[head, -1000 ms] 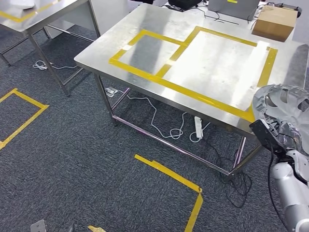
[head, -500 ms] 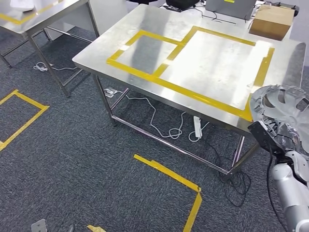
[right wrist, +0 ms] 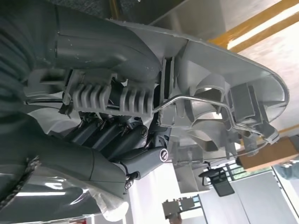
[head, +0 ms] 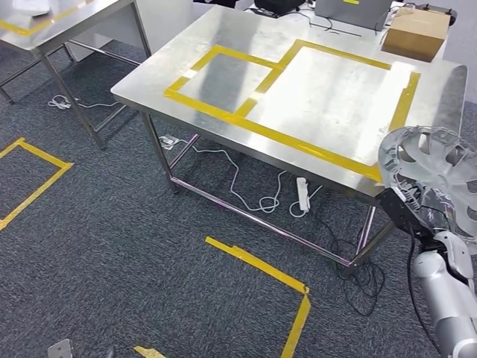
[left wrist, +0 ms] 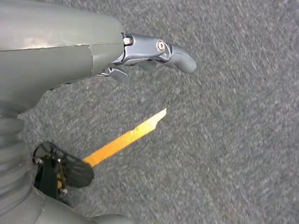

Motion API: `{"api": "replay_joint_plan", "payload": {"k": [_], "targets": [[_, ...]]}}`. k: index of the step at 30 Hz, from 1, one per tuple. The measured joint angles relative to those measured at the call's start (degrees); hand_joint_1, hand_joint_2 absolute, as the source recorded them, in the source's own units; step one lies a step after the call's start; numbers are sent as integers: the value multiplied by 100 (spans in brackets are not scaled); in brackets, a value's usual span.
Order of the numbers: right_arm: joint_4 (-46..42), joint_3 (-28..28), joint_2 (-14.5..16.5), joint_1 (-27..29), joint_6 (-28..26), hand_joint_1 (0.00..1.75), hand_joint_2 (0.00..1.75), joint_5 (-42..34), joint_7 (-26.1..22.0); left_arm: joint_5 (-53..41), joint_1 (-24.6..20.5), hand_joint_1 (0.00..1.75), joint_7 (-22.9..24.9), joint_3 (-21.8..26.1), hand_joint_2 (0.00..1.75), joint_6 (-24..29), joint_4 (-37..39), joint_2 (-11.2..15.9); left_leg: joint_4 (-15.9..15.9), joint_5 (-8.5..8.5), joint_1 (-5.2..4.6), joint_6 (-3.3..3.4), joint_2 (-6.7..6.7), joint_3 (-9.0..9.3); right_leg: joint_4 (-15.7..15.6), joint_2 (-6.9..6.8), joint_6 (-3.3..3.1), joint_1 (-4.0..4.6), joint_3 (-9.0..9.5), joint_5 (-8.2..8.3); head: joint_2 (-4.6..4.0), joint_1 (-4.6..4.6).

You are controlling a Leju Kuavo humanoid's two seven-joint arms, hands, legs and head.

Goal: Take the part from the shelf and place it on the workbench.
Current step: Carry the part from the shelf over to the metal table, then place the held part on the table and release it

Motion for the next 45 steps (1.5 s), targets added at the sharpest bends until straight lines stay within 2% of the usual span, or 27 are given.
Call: {"api": "replay_joint_plan", "payload": {"k": [2, 5, 6, 7, 8, 10, 12, 15, 17, 20, 21, 22, 23, 25, 26, 28, 30, 32, 33, 35, 36, 37, 38, 39, 41, 43, 45], "targets": [[-18, 11, 1, -1, -2, 175, 175, -4, -2, 0, -6, 0, -1, -1, 175, 0, 0, -7, -109, 65, 26, 37, 12, 25, 216, -2, 43, -4, -125, -167, 1, 14], [-24, 31, 1, 17, -1, 175, 175, -9, -4, 0, -7, 0, -1, -2, 175, -1, 0, -7, -146, 99, 36, 66, 19, 17, 1249, -3, 97, -19, -603, -654, 0, 23], [-24, 39, 1, 37, -1, 175, 175, -8, -5, 0, -3, 0, 0, -2, 175, -1, 0, -8, -144, 99, 36, 66, 19, 15, 1493, -4, 117, -23, -714, -710, -1, 23], [-24, 46, 2, 54, -1, 175, 175, -8, -5, 0, 0, 0, 0, -2, 175, -2, 0, -10, -142, 98, 37, 65, 18, 16, 1532, -6, 134, -27, -731, -658, -1, 23], [-25, 51, 2, 62, -1, 175, 175, -8, -5, 0, 0, 0, 0, -2, 175, -3, 0, -14, -135, 94, 41, 59, 17, 18, 1347, -10, 149, -36, -641, -509, -1, 24], [-29, 54, 3, 54, -1, 175, 175, -8, -5, 0, -1, 0, 0, -2, 175, -4, 0, -16, -87, 66, 41, 16, 14, 8, 567, -29, 178, -56, -244, -152, 0, 26], [-35, 61, 7, 43, -3, 175, 175, -7, -8, 0, -4, 0, 0, -2, 175, -5, 0, -8, 1, 37, 24, -45, 10, -38, 57, -27, 142, -56, 26, -31, 1, 32], [-52, 80, 8, 66, -40, 175, 175, 6, -13, -1, 1, 0, -1, -2, 175, -2, 0, 2, 53, 34, 19, -110, 5, -81, 25, -16, 32, -41, 40, -45, 1, 39], [-129, 87, 9, 90, -155, 175, 175, 25, -26, -8, 6, 0, 2, -2, 175, 9, 0, 0, 248, -118, 33, -170, 2, -160, 18, -19, -41, -56, 40, -29, 0, 28], [-437, 86, 25, 200, -467, 175, 175, -15, -75, -40, 30, 0, 10, -2, 175, 39, 0, -1, 1270, -641, 63, -256, 0, -597, 14, -20, -104, -61, 34, -26, 0, 2], [-583, 85, 34, 250, -547, 175, 175, -46, -80, -49, 46, 0, 11, -2, 175, 46, 0, -1, 1567, -734, 70, -265, 0, -729, 15, -17, -108, -58, 34, -28, 0, 2], [-747, 81, 45, 298, -594, 175, 175, -76, -73, -54, 61, 0, 13, -2, 175, 49, 0, -4, 1678, -718, 73, -261, 0, -781, 15, -14, -110, -56, 35, -29, 0, 1], [-928, 73, 54, 342, -615, 175, 175, -107, -55, -61, 73, 0, 13, -2, 175, 51, 0, -7, 1566, -593, 73, -244, 0, -735, 16, -10, -111, -52, 36, -30, -1, 1], [-1301, 37, 68, 400, -625, 175, 175, -161, -4, -79, 81, 0, 11, -2, 175, 54, 0, -10, 838, -188, 55, -167, -5, -419, 15, -7, -110, -48, 38, -30, -1, 2], [-1466, 12, 74, 420, -634, 175, 175, -186, 19, -90, 82, 0, 11, -2, 175, 57, 0, -10, 468, -48, 39, -120, -10, -251, 14, -8, -100, -41, 31, -28, -1, 3], [-1749, -36, 83, 468, -664, 175, 175, -225, 49, -107, 84, 0, 9, -2, 175, 65, 0, -7, 77, 30, 3, -58, -17, -82, 8, -14, -59, -41, 9, -16, -1, 5], [-1997, -66, 90, 528, -690, 175, 175, -249, 61, -111, 93, 0, 7, -1, 175, 76, 0, -8, 11, 30, -4, -34, -14, -67, -15, -18, 9, -47, -1, -3, 0, 5], [-2196, -100, 93, 567, -694, 175, 175, -265, 67, -112, 93, 0, 7, -1, 175, 84, 0, -17, -88, 78, 16, 2, -3, -33, 80, -17, 58, -53, -68, -101, 0, 13], [-2262, -121, 93, 578, -694, 175, 175, -270, 71, -113, 89, 0, 7, -1, 175, 85, 0, -20, -135, 103, 28, 20, 3, -17, 277, -15, 73, -53, -165, -228, 1, 21], [-2342, -148, 93, 606, -694, 175, 175, -275, 74, -114, 87, 0, 7, -2, 175, 85, 0, -24, -152, 115, 28, 41, 8, -17, 989, -11, 97, -53, -492, -584, 1, 27], [-2374, -154, 93, 630, -694, 175, 175, -275, 74, -114, 90, 0, 7, -2, 175, 85, 0, -26, -150, 114, 26, 42, 8, -18, 1336, -11, 112, -53, -650, -705, 1, 26], [-2399, -157, 93, 653, -694, 175, 175, -274, 73, -114, 92, 0, 7, -2, 175, 85, 0, -33, -147, 112, 25, 44, 8, -16, 1532, -12, 128, -54, -737, -732, 0, 25], [-2421, -162, 93, 670, -694, 175, 175, -275, 74, -114, 93, 0, 7, -2, 175, 85, 0, -40, -143, 111, 27, 43, 7, -13, 1495, -15, 140, -57, -716, -644, 0, 27], [-2445, -169, 93, 679, -694, 175, 175, -275, 76, -114, 94, 0, 7, -2, 175, 85, 0, -48, -133, 107, 32, 36, 5, -9, 1218, -18, 148, -64, -577, -458, -1, 28], [-2488, -183, 95, 677, -694, 175, 175, -276, 79, -114, 92, 0, 7, -2, 175, 85, 0, -55, -80, 82, 25, -3, 0, -23, 401, -35, 154, -72, -157, -126, -1, 31], [-2525, -193, 98, 683, -694, 175, 175, -276, 79, -114, 94, 0, 7, -2, 175, 85, 0, -50, -15, 66, 1, -53, -3, -65, -3, -34, 115, -64, 64, -46, 0, 27], [-2543, -198, 102, 700, -696, 175, 175, -274, 78, -114, 98, 0, 7, -1, 175, 85, 0, -47, 15, 70, -6, -85, -3, -87, 1, -16, 52, -57, 66, -56, 1, 22]]}}
